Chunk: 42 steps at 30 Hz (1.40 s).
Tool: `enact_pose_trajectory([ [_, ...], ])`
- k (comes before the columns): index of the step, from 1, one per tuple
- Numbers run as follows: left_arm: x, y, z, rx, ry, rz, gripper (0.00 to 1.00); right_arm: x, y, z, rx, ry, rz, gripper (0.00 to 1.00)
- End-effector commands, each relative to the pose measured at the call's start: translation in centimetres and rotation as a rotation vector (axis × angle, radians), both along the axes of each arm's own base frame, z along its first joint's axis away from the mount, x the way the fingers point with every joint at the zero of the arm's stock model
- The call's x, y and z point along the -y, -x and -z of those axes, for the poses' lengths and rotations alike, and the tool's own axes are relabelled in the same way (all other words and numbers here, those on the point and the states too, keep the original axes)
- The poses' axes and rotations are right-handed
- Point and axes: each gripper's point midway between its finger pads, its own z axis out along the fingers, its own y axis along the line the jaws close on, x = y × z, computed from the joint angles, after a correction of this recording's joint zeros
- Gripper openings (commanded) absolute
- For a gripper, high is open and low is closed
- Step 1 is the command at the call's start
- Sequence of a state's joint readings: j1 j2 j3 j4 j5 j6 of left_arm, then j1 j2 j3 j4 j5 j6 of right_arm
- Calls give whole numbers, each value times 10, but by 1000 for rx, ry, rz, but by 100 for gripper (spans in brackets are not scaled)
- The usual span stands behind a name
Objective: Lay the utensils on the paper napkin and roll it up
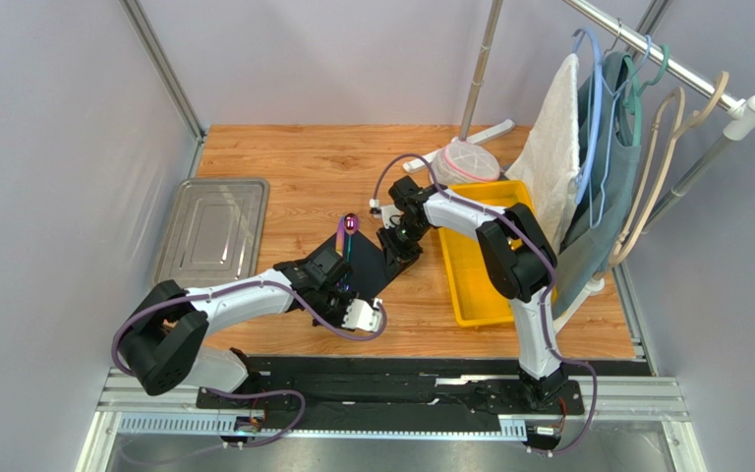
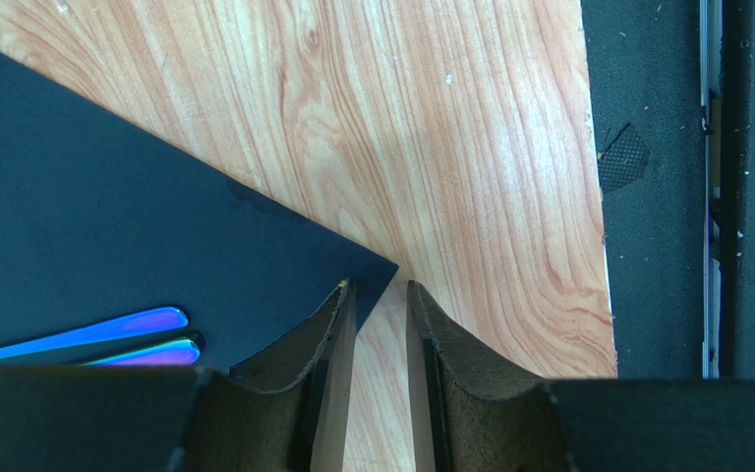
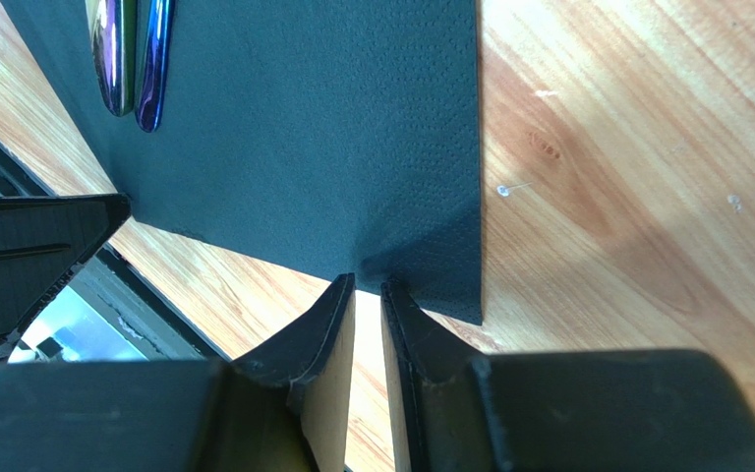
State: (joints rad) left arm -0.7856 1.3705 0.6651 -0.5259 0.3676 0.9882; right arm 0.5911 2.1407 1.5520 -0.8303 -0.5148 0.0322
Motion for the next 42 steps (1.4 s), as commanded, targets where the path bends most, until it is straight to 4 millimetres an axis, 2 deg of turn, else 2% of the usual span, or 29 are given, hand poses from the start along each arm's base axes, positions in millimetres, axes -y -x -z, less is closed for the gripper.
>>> enact_pose_trajectory([
  [1, 14, -8, -11, 20, 38, 10, 33, 6, -7, -13, 48, 1, -11, 23],
  [10, 16, -3, -9, -16, 16, 38, 33, 4, -6, -13, 40, -4, -10, 23],
  [14, 17, -3, -7, -31, -1, 52, 30, 5, -7, -14, 42, -7, -7, 23],
  [17, 17, -2, -5, -43, -18, 54, 26, 5, -7, -15, 41, -10, -5, 23],
  [20, 16, 0, -3, -57, -33, 62, 13, 5, -8, -16, 40, -14, -2, 23],
  [21, 16, 0, -4, -56, -33, 65, 5, 5, -8, -17, 42, -18, 0, 23],
  [24, 18, -2, -7, -51, -22, 61, 0, 4, -12, -23, 47, -32, 8, 23],
  [29, 25, -3, -14, -59, 6, 37, 0, 3, -17, -37, 45, -78, 31, 23],
  [35, 30, -11, -32, -87, 48, 5, 0, -1, -18, -61, 21, -183, 72, 24],
  [42, 32, -37, -47, -65, 86, -37, 0, -7, -20, -77, 18, -260, 109, 25],
])
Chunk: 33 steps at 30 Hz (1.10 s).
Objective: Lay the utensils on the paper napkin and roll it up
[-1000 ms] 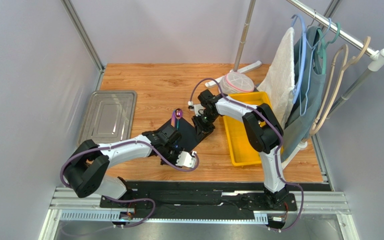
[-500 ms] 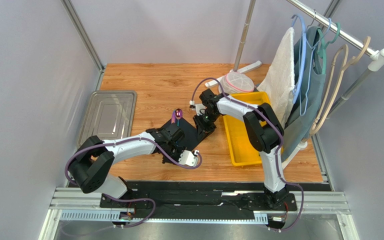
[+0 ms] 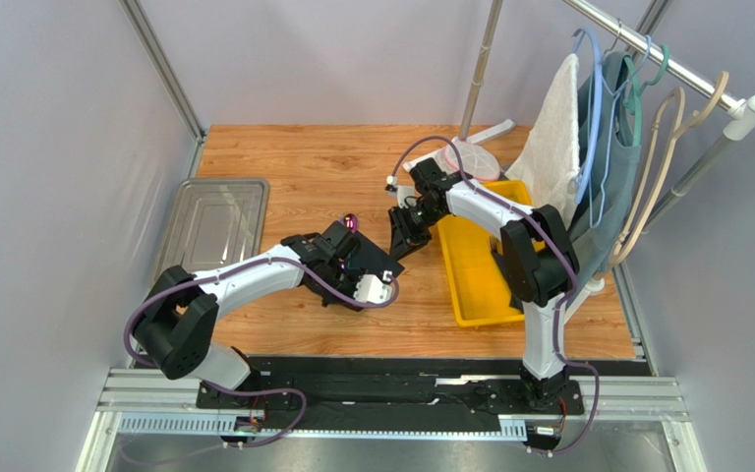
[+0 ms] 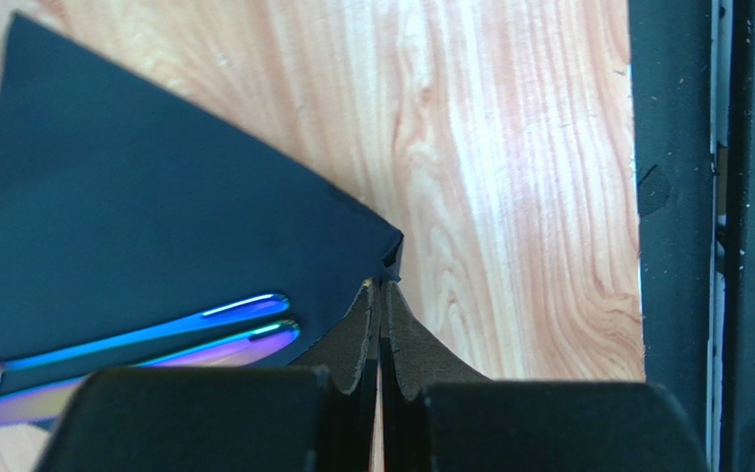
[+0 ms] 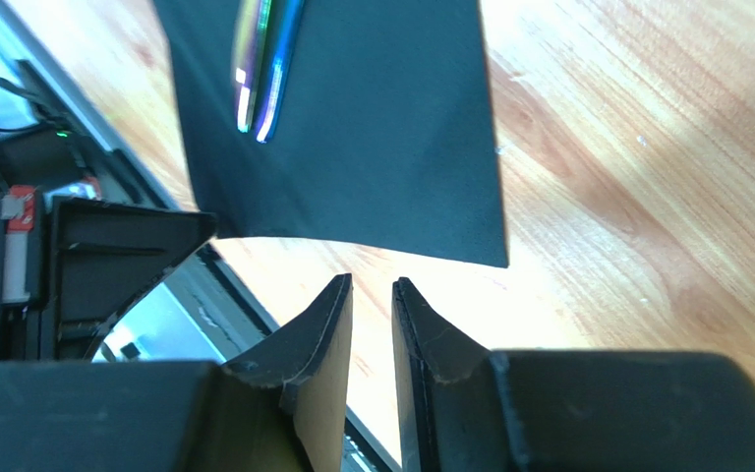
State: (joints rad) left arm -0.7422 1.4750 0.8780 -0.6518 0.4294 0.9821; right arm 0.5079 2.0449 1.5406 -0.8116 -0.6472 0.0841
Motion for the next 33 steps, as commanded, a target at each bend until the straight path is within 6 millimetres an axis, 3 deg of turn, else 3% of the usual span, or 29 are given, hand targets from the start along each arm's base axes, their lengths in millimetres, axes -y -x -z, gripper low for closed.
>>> enact_pose_trajectory([
  [1, 8, -17, -18, -12, 64, -28, 0, -12, -2, -30, 23, -108, 23, 25],
  [11, 3, -64, -25, 6, 108, -141, 0, -19, 4, -31, -33, -162, 55, 25],
  [19, -1, -91, -17, 83, 98, -199, 0, -28, 15, -28, -120, -226, 96, 24],
  [33, -2, -105, -5, 126, 78, -213, 0, -44, 26, -14, -221, -240, 115, 21],
])
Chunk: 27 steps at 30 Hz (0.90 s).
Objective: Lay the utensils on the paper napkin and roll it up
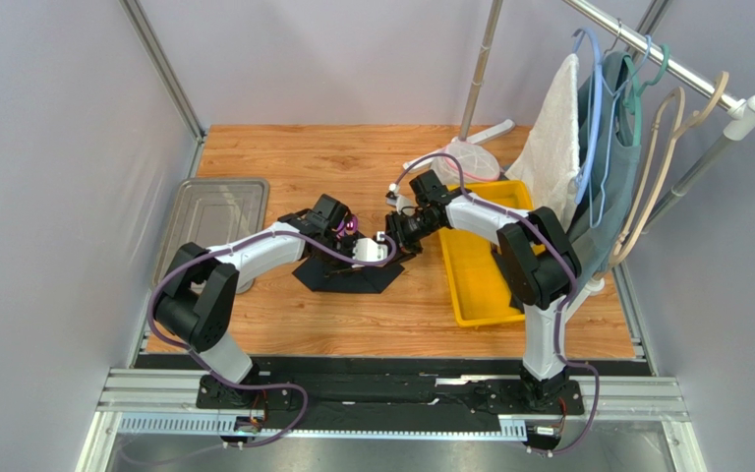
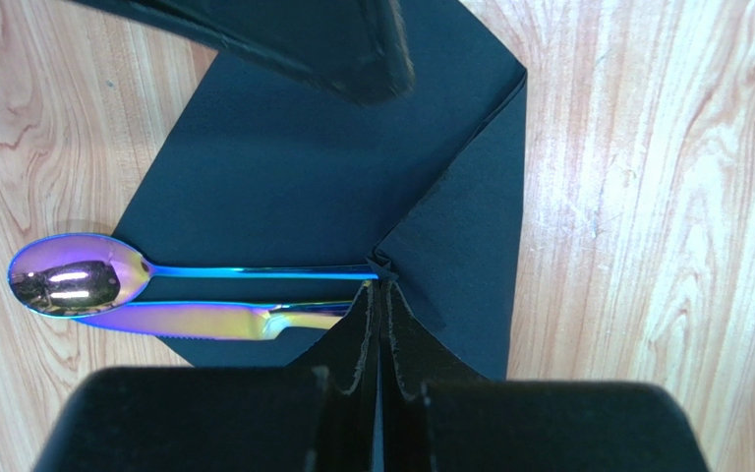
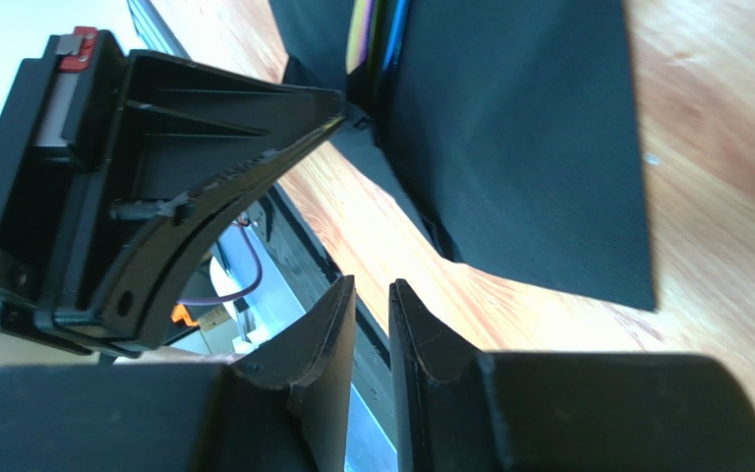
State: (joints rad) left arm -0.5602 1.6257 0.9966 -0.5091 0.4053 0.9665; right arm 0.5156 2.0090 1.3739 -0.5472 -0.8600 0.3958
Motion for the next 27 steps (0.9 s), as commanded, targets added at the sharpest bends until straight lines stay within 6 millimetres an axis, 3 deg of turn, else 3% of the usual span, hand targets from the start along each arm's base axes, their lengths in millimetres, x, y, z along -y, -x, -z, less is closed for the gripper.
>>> enact_pose_trajectory([
  [1, 4, -12, -4, 34, 24, -10, 0, -15, 6, -1, -15, -37, -12, 20],
  [15, 3, -20, 0, 44, 5, -27, 0, -34, 17, 25, -95, 13, 46, 9],
  [22, 4, -20, 0, 46, 3, -28, 0, -42, 19, 40, -113, 38, 51, 8],
  [27, 2, -21, 1, 45, -4, -42, 0, -38, 23, 57, -124, 95, 79, 8],
])
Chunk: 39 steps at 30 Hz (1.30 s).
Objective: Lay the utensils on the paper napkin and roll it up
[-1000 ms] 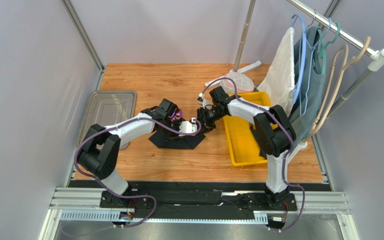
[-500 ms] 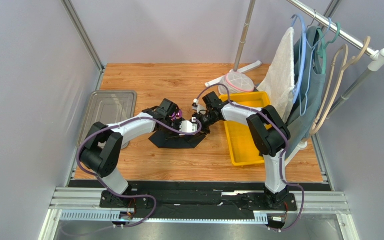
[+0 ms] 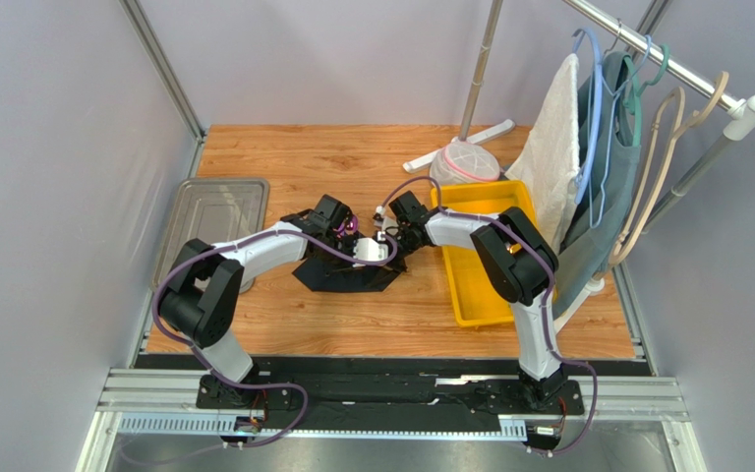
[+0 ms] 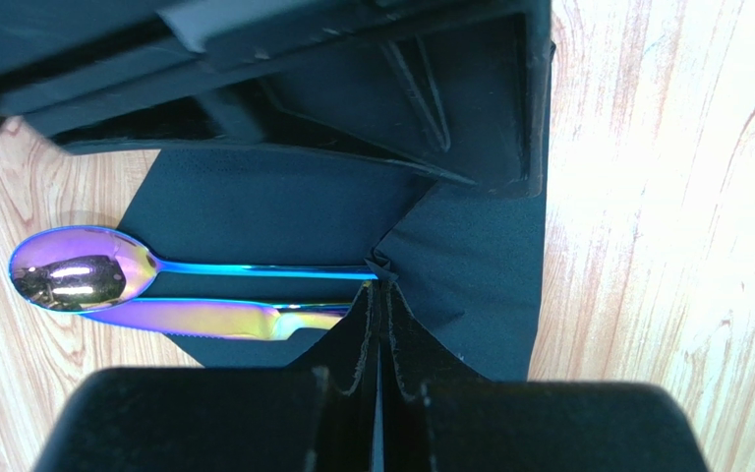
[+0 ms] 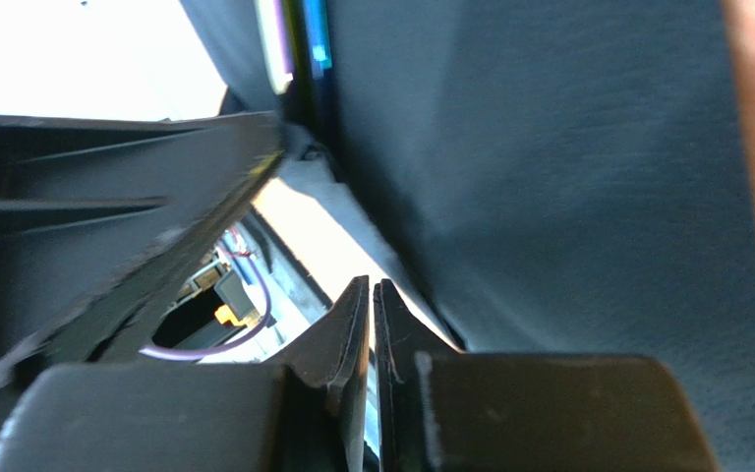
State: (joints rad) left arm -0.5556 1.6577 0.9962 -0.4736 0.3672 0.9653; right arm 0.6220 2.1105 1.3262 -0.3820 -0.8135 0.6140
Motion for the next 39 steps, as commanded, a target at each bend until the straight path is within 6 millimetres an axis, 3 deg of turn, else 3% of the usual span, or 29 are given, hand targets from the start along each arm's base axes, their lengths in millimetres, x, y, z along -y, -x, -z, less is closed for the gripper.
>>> enact_pose_trajectory([
  [1, 6, -12, -11, 25, 30, -34, 0, 0, -3, 14, 13, 46, 36, 8],
  [3, 3, -12, -15, 2, 39, -64, 4, 3, -5, 19, 21, 77, 51, 8],
  [4, 4, -14, -25, -7, 68, -105, 16, 3, -6, 21, 23, 84, 55, 7],
  [6, 1, -11, -38, -65, 125, -162, 29, 6, -6, 24, 20, 104, 65, 7],
  [10, -8, -1, -90, -170, 314, -328, 53, 9, -5, 26, 21, 129, 71, 7],
  [11, -16, 4, -96, -222, 348, -370, 53, 10, -4, 27, 21, 131, 71, 7],
  [15, -11, 45, -113, -475, 501, -430, 51, 13, -4, 27, 30, 141, 75, 6],
  [19, -4, 73, -101, -779, 520, -558, 45, 13, -5, 27, 30, 145, 80, 6],
  [21, 0, 75, -100, -926, 573, -600, 42, 14, -5, 28, 31, 152, 82, 6],
  [22, 0, 80, -88, -1044, 558, -679, 41, 14, -4, 28, 36, 151, 78, 6],
  [25, -4, 70, -77, -1096, 594, -769, 41, 16, -5, 30, 46, 159, 75, 6],
  [29, -14, 43, -65, -1019, 626, -920, 42, 19, -7, 27, 73, 168, 76, 6],
  [34, -22, 42, -33, -1017, 554, -1032, 43, 21, -6, 26, 83, 176, 70, 6],
  [39, -25, 39, -20, -1047, 522, -1069, 43, 22, -5, 25, 82, 180, 69, 6],
])
